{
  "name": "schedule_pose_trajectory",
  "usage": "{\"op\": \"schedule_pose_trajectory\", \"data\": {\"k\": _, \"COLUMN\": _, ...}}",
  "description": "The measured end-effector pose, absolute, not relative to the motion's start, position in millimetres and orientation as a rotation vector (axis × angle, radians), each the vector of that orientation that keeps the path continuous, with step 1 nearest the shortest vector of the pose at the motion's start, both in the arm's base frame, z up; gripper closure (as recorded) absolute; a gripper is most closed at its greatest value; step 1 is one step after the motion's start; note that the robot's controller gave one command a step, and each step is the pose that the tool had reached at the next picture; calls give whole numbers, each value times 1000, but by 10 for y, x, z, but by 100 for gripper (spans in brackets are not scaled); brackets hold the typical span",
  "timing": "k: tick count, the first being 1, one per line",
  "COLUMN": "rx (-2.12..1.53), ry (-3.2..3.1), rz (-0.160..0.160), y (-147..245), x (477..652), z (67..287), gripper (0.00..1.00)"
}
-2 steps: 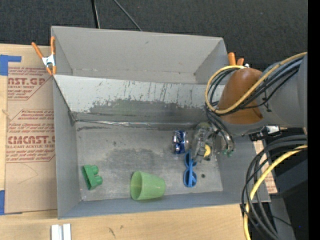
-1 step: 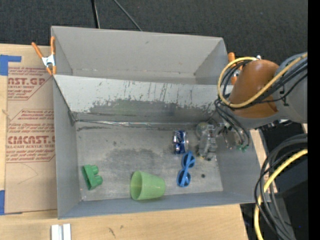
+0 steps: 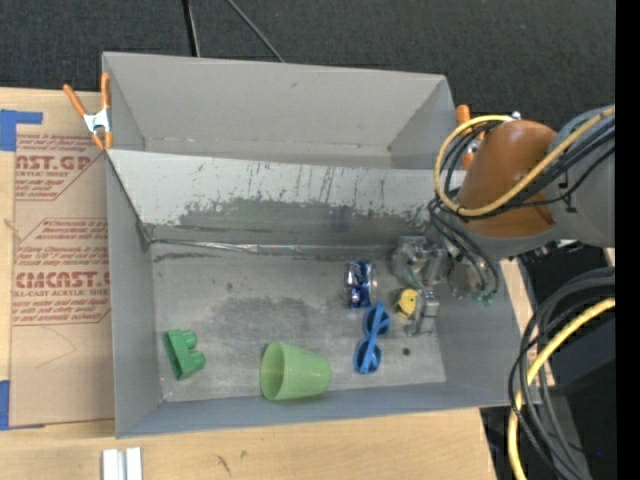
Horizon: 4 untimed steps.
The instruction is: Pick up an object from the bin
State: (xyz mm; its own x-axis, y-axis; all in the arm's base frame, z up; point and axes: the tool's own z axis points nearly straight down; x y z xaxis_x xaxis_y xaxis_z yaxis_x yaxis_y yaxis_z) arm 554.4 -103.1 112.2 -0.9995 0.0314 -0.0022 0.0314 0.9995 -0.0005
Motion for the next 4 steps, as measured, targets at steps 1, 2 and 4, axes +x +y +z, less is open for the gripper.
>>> {"op": "schedule_pose_trajectory", "data": {"k": 1, "rx": -310, "ry": 3126, "rz": 3, "y": -397, "x": 5523, "z": 694, "gripper": 0}}
{"op": "schedule_pose_trajectory", "data": {"k": 2, "rx": -306, "ry": 3126, "rz": 1, "y": -411, "x": 5521, "z": 698, "gripper": 100}}
{"op": "schedule_pose_trajectory", "data": {"k": 4, "rx": -285, "ry": 3115, "rz": -4, "y": -331, "x": 5815, "z": 2948, "gripper": 100}}
